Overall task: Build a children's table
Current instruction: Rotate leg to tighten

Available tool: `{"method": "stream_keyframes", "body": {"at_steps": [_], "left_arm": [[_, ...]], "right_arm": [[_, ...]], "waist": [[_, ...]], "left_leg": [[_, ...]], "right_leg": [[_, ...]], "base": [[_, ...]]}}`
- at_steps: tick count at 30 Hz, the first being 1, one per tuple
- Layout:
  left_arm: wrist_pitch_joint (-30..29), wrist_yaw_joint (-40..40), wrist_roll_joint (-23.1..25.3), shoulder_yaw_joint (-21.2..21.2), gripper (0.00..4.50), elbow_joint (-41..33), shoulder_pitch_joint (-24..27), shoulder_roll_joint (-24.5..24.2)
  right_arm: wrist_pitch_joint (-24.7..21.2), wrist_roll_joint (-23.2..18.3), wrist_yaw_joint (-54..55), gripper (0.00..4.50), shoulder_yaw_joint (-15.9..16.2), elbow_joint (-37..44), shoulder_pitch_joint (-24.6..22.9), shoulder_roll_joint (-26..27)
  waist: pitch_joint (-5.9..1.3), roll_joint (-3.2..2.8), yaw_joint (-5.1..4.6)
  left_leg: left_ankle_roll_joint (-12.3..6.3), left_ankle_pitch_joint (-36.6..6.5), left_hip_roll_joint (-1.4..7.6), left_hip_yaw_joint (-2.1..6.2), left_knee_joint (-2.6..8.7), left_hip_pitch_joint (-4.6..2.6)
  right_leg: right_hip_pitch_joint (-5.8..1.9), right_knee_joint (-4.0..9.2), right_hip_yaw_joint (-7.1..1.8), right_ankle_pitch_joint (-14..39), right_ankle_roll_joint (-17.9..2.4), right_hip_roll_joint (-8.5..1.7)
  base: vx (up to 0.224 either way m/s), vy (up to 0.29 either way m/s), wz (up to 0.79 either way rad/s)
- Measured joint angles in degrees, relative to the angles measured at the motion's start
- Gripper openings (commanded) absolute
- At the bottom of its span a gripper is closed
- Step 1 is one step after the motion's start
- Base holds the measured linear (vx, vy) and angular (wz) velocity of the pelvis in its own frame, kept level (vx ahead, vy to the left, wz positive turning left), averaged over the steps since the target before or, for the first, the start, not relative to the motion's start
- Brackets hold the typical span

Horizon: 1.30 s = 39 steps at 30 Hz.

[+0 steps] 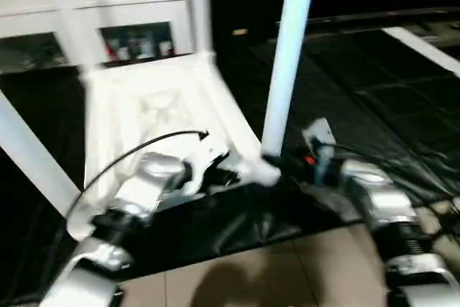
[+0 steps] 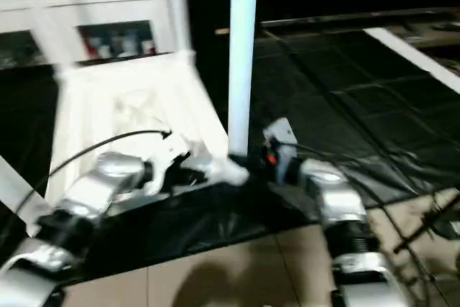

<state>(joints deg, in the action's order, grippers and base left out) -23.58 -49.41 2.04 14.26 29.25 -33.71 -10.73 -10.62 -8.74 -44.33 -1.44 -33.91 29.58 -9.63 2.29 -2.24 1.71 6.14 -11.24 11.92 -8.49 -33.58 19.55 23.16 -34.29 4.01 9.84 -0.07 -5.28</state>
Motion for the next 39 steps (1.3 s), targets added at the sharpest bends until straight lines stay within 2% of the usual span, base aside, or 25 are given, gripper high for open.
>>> {"method": "stream_keyframes", "body": {"at_steps": [4,7,9,13,14,16,18,21,27,28,33,39], "left_arm": [[-1.33,6.63,0.15,-2.18,0.0,1.33,-0.69,4.02],[-1.37,7.05,0.15,-2.23,0.0,0.93,-0.71,4.33],[-1.41,6.38,0.15,-2.16,0.0,0.24,-0.63,3.9],[-1.63,4.15,-0.09,-1.82,0.0,-2.26,0.29,2.54],[-1.62,3.11,-0.17,-1.64,0.0,-3.17,0.68,1.97],[-1.54,2.05,-0.21,-1.41,0.0,-3.79,0.98,1.35],[-1.24,0.76,-0.66,-0.99,0.0,-4.56,1.57,0.3],[0.23,-4.12,-1.71,0.24,0.0,-5.44,2.1,-3.23],[3.13,-10.99,-2.23,1.67,0.0,-5.61,2.51,-7.15],[3.74,-12.3,-2.33,1.9,0.0,-5.69,2.61,-7.88],[6.94,-19.68,-2.84,3.54,0.0,-5.88,2.8,-11.81],[10.18,-25.53,-3.56,5.68,0.0,-5.93,3.08,-13.88]], "right_arm": [[-0.28,1.82,10.34,1.94,-1.35,0.01,1.05,3.64],[-0.49,2.4,11.77,1.94,-1.36,0.28,1.43,4.0],[-0.49,2.1,11.71,2.48,-1.42,0.69,1.42,4.07],[-0.64,1.06,10.77,2.64,-1.75,1.15,1.03,4.52],[-0.63,0.23,9.77,2.9,-2.05,1.43,0.66,4.49],[-0.61,-0.45,8.23,2.97,-2.13,1.81,0.24,4.33],[-0.61,-0.79,5.24,3.13,-1.94,2.25,-0.4,3.48],[-0.69,-2.88,-4.57,3.46,-0.17,2.35,-1.57,-1.61],[-1.06,-4.16,-15.38,3.81,2.01,2.52,-2.08,-6.63],[-1.01,-4.18,-17.33,4.08,2.35,2.77,-2.11,-7.66],[0.21,-4.19,-28.15,4.22,4.64,3.81,-1.79,-13.95],[2.08,-4.27,-35.89,4.22,6.77,2.02,0.96,-14.96]], "waist": [[0.0,0.01,-0.45],[-0.03,0.07,-0.53],[-0.03,0.11,-0.52],[-0.03,0.08,-0.14],[-0.03,0.09,0.08],[-0.03,0.08,0.23],[-0.03,0.1,0.33],[0.01,0.14,0.74],[0.03,0.11,1.97],[0.03,0.11,2.1],[0.03,0.12,3.37],[0.03,0.12,3.91]], "left_leg": [[0.0,0.0,-0.03,0.08,-0.03,0.1],[-0.04,-0.06,-0.05,0.03,0.03,0.13],[-0.03,-0.13,-0.04,0.03,0.21,0.19],[-0.11,-0.06,0.02,0.03,0.66,0.47],[-0.29,0.05,0.05,0.03,0.72,0.6],[-0.33,0.07,0.05,0.0,0.78,0.6],[-0.32,0.06,0.04,-0.02,0.8,0.6],[-0.29,0.05,0.01,-0.03,0.72,0.59],[-0.08,-0.07,0.02,-0.08,0.54,0.61],[-0.09,-0.06,0.02,-0.08,0.52,0.62],[-0.28,0.03,0.04,-0.09,0.44,0.76],[-0.18,-0.02,0.07,-0.11,0.19,0.72]], "right_leg": [[0.02,0.29,0.02,-0.02,-0.01,0.01],[0.03,0.31,-0.06,-0.2,-0.07,0.01],[0.16,0.27,-0.04,-0.51,-0.38,0.02],[0.62,0.2,0.03,-0.53,-0.4,0.13],[0.79,0.2,0.05,-0.51,-0.4,0.16],[0.83,0.21,0.05,-0.47,-0.43,0.16],[0.81,0.24,0.04,-0.46,-0.43,0.14],[0.76,0.22,0.0,-0.47,-0.44,0.09],[0.72,0.18,-0.06,-0.49,-0.45,0.0],[0.73,0.19,-0.06,-0.49,-0.45,0.0],[0.75,0.14,-0.03,-0.49,-0.45,0.02],[0.71,0.02,-0.06,-0.49,-0.45,-0.02]], "base": [[0.0,0.0,0.0],[0.0,0.0,0.0],[0.025,-0.006,0.01],[0.0,0.0,0.0],[0.0,0.0,0.0],[0.0,0.0,0.0],[0.0,0.0,0.0],[0.0,0.0,0.0],[0.0,0.0,0.0],[0.0,0.0,0.0],[0.0,0.0,0.0],[0.0,0.0,0.0]]}}
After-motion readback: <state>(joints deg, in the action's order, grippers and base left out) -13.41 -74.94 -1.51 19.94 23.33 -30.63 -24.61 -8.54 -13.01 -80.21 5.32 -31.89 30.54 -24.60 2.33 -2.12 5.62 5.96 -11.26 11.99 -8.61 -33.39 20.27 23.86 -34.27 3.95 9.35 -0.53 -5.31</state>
